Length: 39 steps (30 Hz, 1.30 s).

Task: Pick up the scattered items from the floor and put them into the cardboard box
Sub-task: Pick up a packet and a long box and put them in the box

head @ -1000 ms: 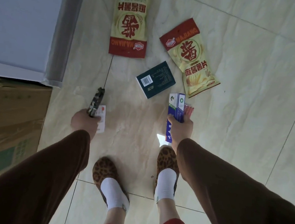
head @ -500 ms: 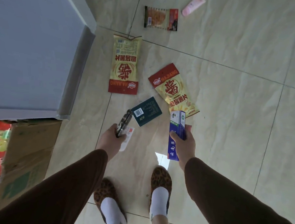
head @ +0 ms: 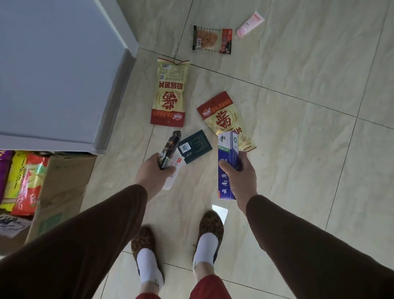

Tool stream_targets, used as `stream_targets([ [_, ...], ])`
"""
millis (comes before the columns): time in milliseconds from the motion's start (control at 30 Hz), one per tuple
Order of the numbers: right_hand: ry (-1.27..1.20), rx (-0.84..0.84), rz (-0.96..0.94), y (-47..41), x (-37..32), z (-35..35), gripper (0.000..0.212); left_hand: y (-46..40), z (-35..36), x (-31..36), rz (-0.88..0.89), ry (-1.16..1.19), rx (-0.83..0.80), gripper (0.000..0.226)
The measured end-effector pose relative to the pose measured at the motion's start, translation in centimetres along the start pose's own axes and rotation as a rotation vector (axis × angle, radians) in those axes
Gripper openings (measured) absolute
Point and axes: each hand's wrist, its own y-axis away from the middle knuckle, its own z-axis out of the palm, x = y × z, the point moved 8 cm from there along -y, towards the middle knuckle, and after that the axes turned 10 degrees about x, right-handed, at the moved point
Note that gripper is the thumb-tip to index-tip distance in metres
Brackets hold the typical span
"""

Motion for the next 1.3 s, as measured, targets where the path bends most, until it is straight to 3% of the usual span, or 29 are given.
stream_targets([
  [133,0.034,-0.069,-0.083,5.2,-3.9,1.7,0.042,3.1,-5.1,-2.0,-0.05,0.075,0.003,0.026],
  [333,0.069,-0.093,-0.165,14.7,-6.5,6.7,0.052,8.0,-14.0,-7.4,-0.044,0.088,0.043,0.027],
  [700,0.087,-0.171,-0.17,34.0,-7.2,18.8,0.037,14.7,-28.6,-21.3,-0.091,0.065,0.053,0.033],
  [933,0.11,-0.244,-0.221,38.6,-9.2,26.5,0.042,14.2,-35.8,-27.4,-0.159,0.067,0.125,0.038],
  [1300,0.138,-0.109,-0.11,41.8,-10.1,38.7,0.063,7.8,-46.8,-34.6,-0.17,0.072,0.126,0.035],
])
